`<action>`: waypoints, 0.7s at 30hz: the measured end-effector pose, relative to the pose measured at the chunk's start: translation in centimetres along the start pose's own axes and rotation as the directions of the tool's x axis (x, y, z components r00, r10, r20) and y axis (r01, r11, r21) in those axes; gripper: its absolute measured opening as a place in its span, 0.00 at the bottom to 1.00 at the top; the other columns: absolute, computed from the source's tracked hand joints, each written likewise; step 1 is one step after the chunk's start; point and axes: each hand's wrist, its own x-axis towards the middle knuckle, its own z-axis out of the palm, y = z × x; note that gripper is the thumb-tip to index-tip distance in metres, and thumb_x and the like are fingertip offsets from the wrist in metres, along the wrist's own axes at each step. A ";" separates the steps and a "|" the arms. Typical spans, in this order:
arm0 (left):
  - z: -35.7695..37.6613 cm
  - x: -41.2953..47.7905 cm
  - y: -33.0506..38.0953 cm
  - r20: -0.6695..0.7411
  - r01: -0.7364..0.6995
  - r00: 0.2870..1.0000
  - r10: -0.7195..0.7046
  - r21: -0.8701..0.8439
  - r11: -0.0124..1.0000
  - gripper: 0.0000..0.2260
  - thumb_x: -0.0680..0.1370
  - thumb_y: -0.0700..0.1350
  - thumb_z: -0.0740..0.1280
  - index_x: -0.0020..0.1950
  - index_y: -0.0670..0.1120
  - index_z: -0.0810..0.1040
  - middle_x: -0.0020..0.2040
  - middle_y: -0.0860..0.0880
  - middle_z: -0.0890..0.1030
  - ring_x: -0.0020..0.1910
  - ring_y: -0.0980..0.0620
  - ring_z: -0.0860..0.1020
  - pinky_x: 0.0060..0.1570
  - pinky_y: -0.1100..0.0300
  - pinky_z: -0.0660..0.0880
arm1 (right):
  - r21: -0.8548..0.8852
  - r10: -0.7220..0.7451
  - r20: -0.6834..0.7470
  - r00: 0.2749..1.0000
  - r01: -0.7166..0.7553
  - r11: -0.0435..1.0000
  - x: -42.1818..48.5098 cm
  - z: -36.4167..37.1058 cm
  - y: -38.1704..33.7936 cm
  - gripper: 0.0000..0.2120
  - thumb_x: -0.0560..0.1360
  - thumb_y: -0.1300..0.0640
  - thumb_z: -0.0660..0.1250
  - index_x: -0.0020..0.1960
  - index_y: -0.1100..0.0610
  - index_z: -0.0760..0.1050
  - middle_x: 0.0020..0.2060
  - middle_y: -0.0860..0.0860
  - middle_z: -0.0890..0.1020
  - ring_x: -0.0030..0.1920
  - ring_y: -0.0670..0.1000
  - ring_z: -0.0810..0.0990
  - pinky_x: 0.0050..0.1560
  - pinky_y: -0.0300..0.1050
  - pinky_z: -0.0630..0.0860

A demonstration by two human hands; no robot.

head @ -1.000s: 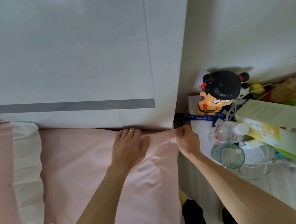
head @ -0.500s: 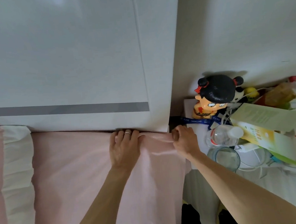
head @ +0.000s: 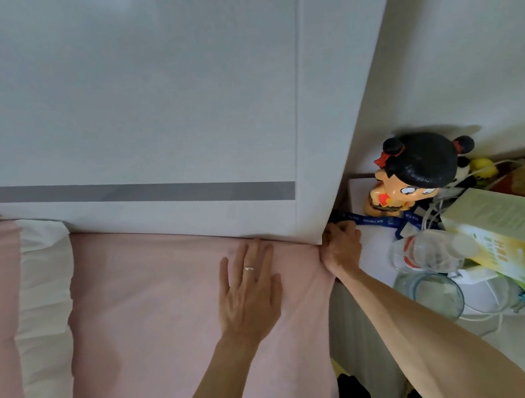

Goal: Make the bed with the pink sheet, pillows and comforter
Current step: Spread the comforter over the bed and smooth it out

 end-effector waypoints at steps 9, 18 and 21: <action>0.9 -0.1 -0.2 0.149 0.054 0.988 -0.046 -0.048 0.997 0.26 0.81 0.53 0.54 0.79 0.49 0.57 0.80 0.49 0.54 0.78 0.45 0.52 0.73 0.40 0.53 | 0.663 0.390 0.193 0.901 -0.412 0.624 -3.5 0.7 -0.9 0.11 0.81 0.47 0.59 0.56 0.50 0.76 0.49 0.50 0.81 0.51 0.52 0.78 0.47 0.47 0.75; 1.0 -1.6 -0.4 0.125 0.101 0.988 -0.090 -0.080 0.992 0.27 0.81 0.54 0.56 0.79 0.54 0.55 0.80 0.49 0.52 0.79 0.44 0.49 0.73 0.38 0.50 | 0.506 0.408 0.195 0.892 -0.447 0.737 -1.9 -0.2 -1.7 0.10 0.80 0.59 0.59 0.49 0.54 0.79 0.47 0.53 0.79 0.47 0.53 0.77 0.50 0.46 0.75; 1.0 -2.5 -0.4 0.124 0.175 0.979 -0.163 -0.090 0.980 0.26 0.81 0.55 0.54 0.79 0.55 0.55 0.80 0.49 0.52 0.79 0.43 0.48 0.74 0.38 0.47 | 0.557 0.436 0.167 0.884 -0.450 0.698 -1.0 0.5 -1.8 0.10 0.80 0.59 0.61 0.45 0.59 0.79 0.45 0.56 0.81 0.42 0.52 0.76 0.45 0.46 0.75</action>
